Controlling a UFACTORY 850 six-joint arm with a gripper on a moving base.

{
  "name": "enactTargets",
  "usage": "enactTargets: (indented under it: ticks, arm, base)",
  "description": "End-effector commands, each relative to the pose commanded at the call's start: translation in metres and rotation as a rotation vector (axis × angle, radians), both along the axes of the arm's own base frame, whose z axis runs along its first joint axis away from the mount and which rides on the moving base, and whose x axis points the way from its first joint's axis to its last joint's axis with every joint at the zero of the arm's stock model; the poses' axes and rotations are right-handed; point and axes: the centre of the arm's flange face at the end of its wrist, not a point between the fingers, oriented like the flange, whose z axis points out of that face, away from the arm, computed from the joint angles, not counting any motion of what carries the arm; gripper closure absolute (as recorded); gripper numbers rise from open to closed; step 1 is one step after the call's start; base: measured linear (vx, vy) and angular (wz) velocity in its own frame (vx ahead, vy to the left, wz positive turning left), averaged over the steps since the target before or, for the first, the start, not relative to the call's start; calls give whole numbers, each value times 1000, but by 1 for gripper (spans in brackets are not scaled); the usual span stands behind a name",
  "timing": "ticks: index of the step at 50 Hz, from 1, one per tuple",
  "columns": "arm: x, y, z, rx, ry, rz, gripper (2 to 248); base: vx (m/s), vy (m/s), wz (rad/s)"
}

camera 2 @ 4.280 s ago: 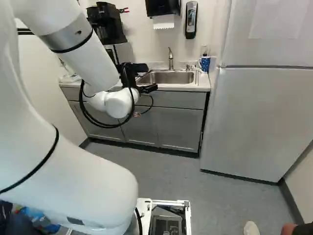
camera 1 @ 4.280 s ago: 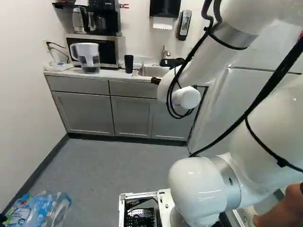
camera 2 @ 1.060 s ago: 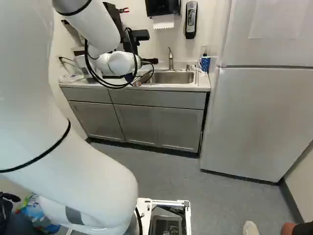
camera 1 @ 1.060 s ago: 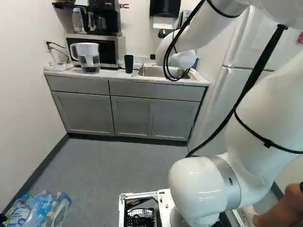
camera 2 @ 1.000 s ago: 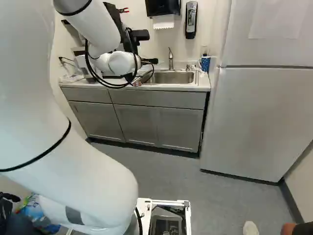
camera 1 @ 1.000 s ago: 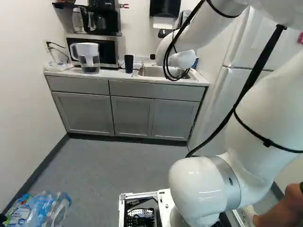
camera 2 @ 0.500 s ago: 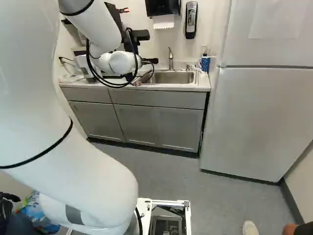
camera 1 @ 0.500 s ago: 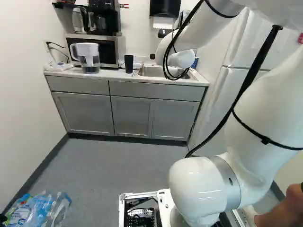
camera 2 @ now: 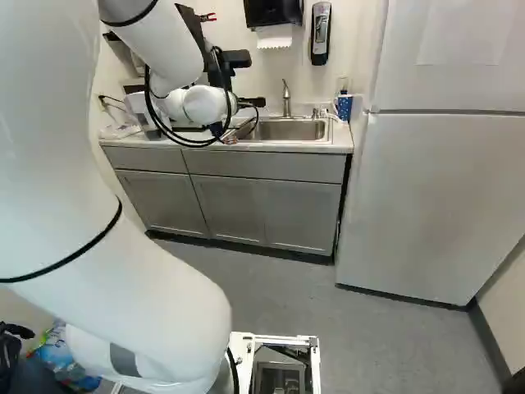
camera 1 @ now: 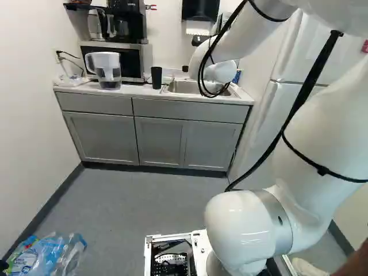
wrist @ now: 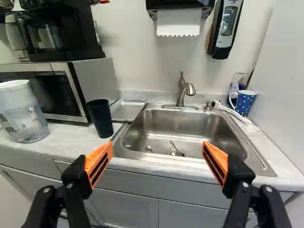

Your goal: Rinse the cup and place it in the tray

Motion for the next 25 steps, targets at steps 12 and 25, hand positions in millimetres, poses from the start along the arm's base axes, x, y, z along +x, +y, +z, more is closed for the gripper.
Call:
enactTargets:
  ticks: [12, 25]
  arm:
    - [0, 0, 0, 0, 0, 0, 3]
    - [0, 0, 0, 0, 0, 0, 3]
  base:
    - [2, 1, -2]
    - [7, 0, 0]
